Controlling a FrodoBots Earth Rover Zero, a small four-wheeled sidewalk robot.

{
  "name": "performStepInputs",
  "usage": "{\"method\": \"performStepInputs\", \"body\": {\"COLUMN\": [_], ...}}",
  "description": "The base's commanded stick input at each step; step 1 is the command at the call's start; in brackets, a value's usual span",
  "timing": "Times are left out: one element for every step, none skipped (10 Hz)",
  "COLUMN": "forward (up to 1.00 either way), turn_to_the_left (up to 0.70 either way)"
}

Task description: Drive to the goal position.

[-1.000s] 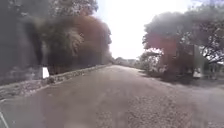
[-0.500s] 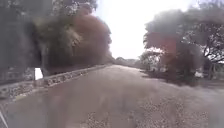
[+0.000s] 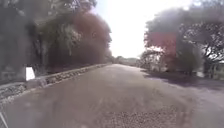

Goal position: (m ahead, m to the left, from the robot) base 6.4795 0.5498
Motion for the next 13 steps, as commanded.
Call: {"method": "performStepInputs", "body": {"forward": [0.5, 0.5, 0.5, 0.5, 0.5, 0.5, 0.5, 0.5, 0.5, 0.5, 0.5, 0.5, 0.5], "turn_to_the_left": [0.0, 0.0, 0.0, 0.0, 0.0, 0.0, 0.0, 0.0, 0.0, 0.0, 0.0, 0.0, 0.0]}}
